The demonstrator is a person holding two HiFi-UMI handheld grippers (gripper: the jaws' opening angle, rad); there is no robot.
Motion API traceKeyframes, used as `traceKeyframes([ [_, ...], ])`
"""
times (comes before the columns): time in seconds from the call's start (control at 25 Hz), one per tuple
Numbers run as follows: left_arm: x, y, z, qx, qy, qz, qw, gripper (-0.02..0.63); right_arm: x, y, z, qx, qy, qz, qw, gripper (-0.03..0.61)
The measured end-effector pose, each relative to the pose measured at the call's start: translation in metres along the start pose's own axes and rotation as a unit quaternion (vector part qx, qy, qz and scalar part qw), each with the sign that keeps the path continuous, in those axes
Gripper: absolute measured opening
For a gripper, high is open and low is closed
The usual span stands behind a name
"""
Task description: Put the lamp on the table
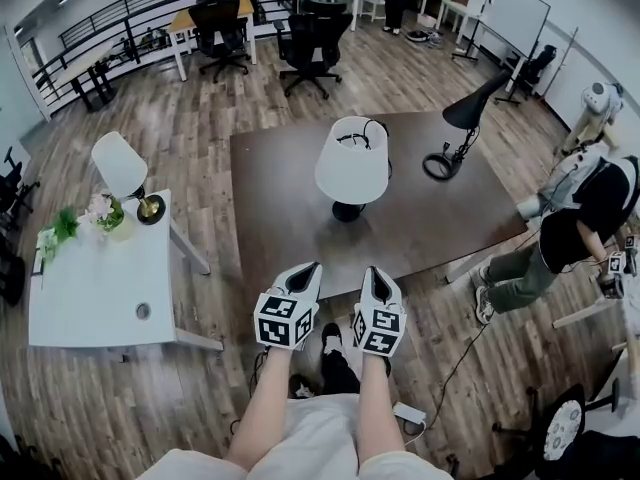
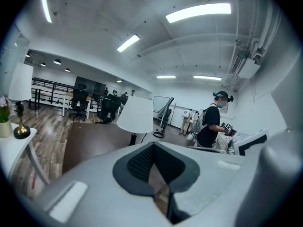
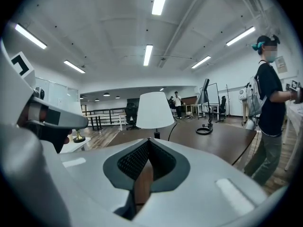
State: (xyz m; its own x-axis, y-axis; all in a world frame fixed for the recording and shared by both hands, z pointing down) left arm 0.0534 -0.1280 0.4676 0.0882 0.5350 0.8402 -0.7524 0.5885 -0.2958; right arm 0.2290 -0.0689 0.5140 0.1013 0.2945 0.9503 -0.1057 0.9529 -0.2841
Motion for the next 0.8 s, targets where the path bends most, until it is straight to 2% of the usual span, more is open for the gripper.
traceKeyframes([
  [0.24, -0.01, 0.013, -0.008, -0.001, -0.023, -0.001, 0.9997, 0.003, -0.006, 0.007, -0.001, -0.022, 0.004, 0.01, 1.0, 0.028],
  [0.8, -0.012, 0.03, -0.024, 0.004, -0.037, -0.003, 0.9993, 0.003, -0.016, 0.021, 0.011, -0.037, 0.004, 0.033, 0.999, 0.026],
])
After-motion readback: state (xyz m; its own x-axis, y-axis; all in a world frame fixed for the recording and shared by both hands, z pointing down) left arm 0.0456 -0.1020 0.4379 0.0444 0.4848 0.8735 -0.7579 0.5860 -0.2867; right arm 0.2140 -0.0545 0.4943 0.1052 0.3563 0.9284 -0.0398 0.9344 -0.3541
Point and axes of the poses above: the fingertips, and each gripper's own axes: y backward along the fingers, z to its left, x out of its underside, the point moved 8 cm from there along y, backward along the fingers, and after that the axes turned 13 degrees about y, right-handed, at the moved point
